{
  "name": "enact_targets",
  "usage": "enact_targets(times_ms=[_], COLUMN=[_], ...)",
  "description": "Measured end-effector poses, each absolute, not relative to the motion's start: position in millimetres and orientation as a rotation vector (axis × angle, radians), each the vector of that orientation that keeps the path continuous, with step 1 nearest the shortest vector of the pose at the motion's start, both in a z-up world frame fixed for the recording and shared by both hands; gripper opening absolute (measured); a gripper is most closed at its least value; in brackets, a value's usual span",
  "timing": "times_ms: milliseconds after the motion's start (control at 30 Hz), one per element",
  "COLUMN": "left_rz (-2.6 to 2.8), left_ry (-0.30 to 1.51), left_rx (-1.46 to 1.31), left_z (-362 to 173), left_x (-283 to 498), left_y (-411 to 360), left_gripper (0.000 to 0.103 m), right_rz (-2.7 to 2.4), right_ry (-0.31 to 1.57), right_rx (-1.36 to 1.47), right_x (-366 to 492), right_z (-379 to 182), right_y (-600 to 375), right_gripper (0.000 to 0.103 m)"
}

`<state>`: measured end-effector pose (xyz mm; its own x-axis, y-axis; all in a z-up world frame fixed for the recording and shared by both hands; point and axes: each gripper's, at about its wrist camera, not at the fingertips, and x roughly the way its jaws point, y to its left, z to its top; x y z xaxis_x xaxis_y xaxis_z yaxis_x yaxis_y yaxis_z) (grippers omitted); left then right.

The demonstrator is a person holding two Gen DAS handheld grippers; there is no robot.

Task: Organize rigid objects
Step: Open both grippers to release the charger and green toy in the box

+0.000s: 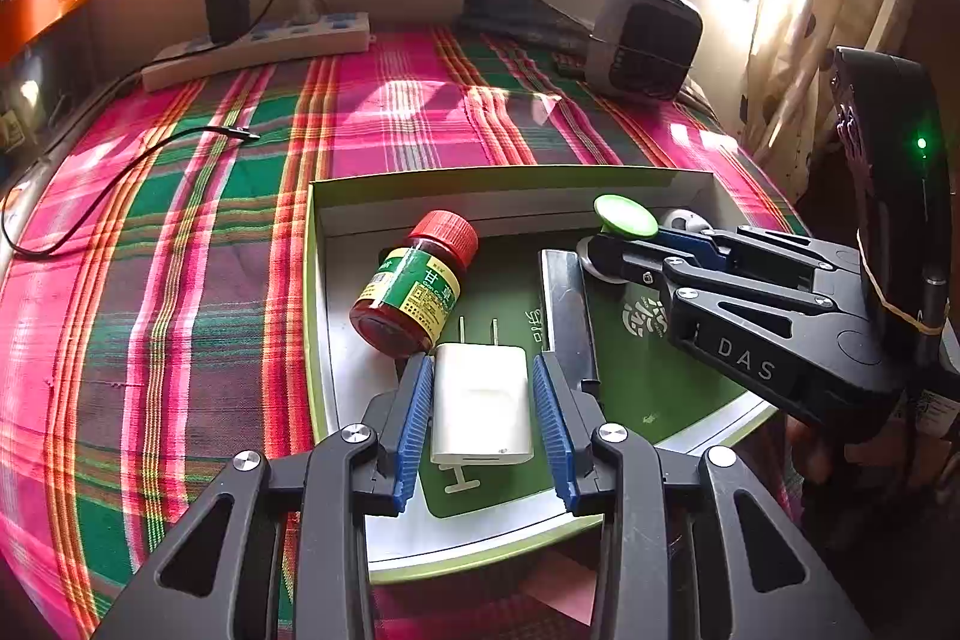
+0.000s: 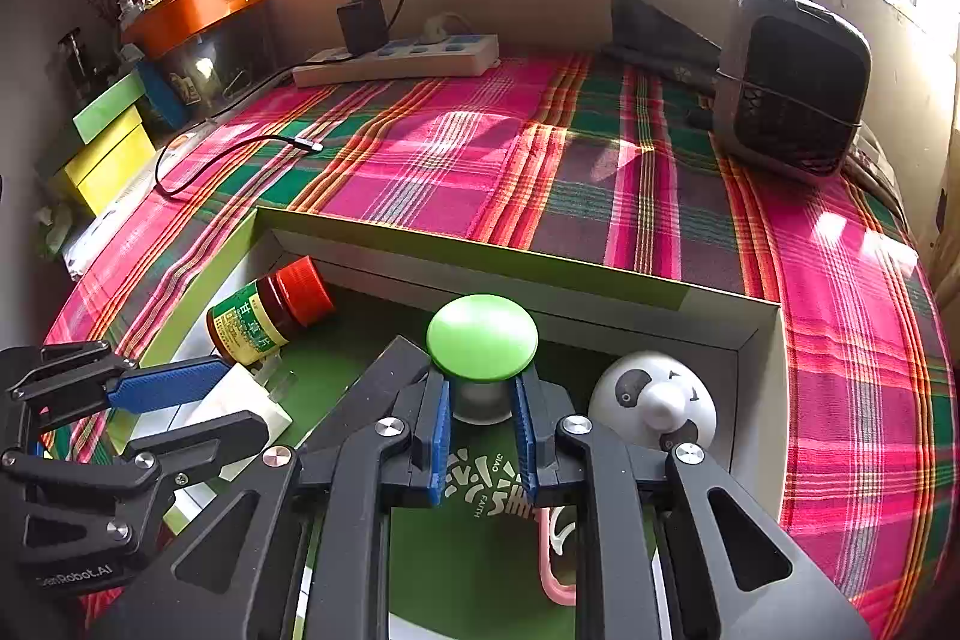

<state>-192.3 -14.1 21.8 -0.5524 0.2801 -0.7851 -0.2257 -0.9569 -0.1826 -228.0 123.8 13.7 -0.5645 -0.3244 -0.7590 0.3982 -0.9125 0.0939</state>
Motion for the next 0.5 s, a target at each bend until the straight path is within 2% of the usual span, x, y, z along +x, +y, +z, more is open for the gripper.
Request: enact_targets(times_ms=[267,433,500], left_rz=[2.54,2.535,2.533], left_ry=[-0.082,-0.094,-0.097], left_rx=[-1.301,-1.302,-1.302], left_z=[21.4,21.0,21.5], left_x=[-191.9,-191.0,-189.7], left_y=[-14.0,-13.9,-15.2], left_gripper=[0.034,0.035,0.037], right_rz=[-2.46,-2.465,-2.464], right_ry=[0.109,0.108,0.103], right_rx=[1.176,1.166,1.162], right_x=[-228.9,-226.5,-225.7], right_z=[13.5,14.6,15.5], right_y=[124.0,123.3,123.2], right_gripper=[0.025,0.035,0.036])
